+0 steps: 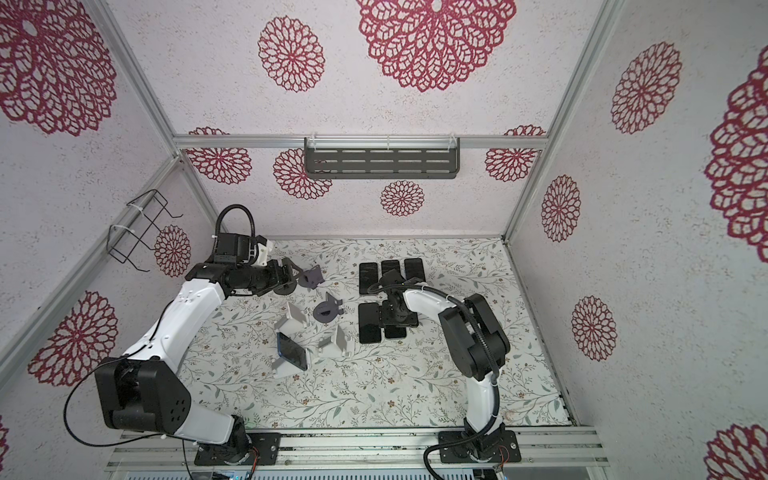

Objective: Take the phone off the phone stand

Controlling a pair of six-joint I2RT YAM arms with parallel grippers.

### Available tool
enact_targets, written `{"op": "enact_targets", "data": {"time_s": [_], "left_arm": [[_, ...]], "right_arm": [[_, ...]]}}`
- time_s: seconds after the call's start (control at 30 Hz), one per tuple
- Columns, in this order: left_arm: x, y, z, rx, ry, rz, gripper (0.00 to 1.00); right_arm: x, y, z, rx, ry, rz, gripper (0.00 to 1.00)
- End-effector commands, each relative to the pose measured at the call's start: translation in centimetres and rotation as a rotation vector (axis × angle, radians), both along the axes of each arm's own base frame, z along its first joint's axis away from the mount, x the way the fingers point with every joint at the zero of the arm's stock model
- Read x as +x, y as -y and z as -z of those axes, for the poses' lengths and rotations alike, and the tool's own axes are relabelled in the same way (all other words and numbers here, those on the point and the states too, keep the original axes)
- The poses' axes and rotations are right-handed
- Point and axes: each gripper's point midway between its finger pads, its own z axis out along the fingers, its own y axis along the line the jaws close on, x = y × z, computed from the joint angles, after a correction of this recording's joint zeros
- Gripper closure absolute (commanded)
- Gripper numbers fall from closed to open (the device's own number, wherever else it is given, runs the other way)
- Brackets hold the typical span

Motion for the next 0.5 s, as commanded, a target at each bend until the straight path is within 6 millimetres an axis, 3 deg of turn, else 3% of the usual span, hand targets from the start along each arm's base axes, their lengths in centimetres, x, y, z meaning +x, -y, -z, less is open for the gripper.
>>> {"op": "enact_targets", "data": {"time_s": [0.0, 0.17, 0.33, 0.47], "left_arm": [[-0.2, -0.4, -1.1, 0.004, 0.036, -0.002, 0.06], [-0.1, -0.6, -0.9, 0.001, 0.028, -0.011, 0.06], [0.1, -1.3, -0.1, 0.021, 0.011, -0.036, 0.05], [0.3, -1.7, 0.1, 0.014, 0.001, -0.048, 0.05]], "right_arm": [[0.2, -0.8, -1.2, 0.046, 0.017, -0.006, 0.12], [1.4, -1.2, -5.4, 0.095, 0.113, -0.029, 0.01], [1.7, 2.2, -11.1, -0.018, 0.241, -0.039, 0.01], [0.6, 4.4, -15.4, -0.045, 0.361, -0.026, 0.01]]}}
